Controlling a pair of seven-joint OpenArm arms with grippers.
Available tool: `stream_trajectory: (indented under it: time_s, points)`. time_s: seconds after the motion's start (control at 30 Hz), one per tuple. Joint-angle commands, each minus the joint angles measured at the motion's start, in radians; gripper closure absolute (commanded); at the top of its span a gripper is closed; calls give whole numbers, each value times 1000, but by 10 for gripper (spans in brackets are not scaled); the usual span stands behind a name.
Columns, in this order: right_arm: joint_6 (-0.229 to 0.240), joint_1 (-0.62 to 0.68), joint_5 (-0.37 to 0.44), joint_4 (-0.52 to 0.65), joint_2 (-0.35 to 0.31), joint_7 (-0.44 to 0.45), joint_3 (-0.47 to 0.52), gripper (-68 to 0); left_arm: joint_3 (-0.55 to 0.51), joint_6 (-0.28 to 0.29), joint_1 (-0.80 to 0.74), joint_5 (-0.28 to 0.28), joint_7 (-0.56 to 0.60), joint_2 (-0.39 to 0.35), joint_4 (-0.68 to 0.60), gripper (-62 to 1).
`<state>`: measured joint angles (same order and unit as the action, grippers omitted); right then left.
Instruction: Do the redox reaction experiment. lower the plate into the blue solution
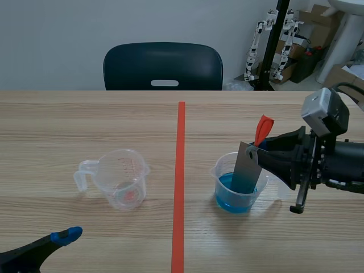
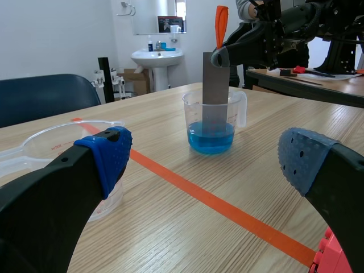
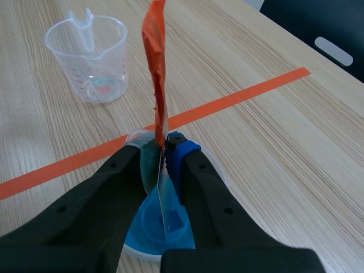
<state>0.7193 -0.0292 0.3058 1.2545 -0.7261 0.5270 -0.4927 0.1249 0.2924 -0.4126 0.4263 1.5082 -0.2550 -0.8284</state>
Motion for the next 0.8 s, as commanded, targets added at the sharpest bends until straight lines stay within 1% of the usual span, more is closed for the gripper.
stream_trajectory:
  time_s: [0.0,0.3,0.43,0.53,0.6,0.77]
  points:
    - [3,-3,14,11,-11,14,12,-6,-1,3,0,-3,46,-3,-13,-542]
    - [2,11,14,11,-11,10,12,-6,-1,3,0,-3,46,-3,-13,-542]
    - [-33,13,14,11,-11,14,12,-6,-1,3,0,-3,46,-3,-13,-542]
    - [-73,13,15,11,-11,21,12,-6,-1,3,0,-3,46,-3,-13,-542]
    - [-80,13,15,11,-11,21,12,-6,-1,3,0,-3,46,-3,-13,-542]
    - [-80,13,15,11,-11,21,12,-6,-1,3,0,-3,46,-3,-13,-542]
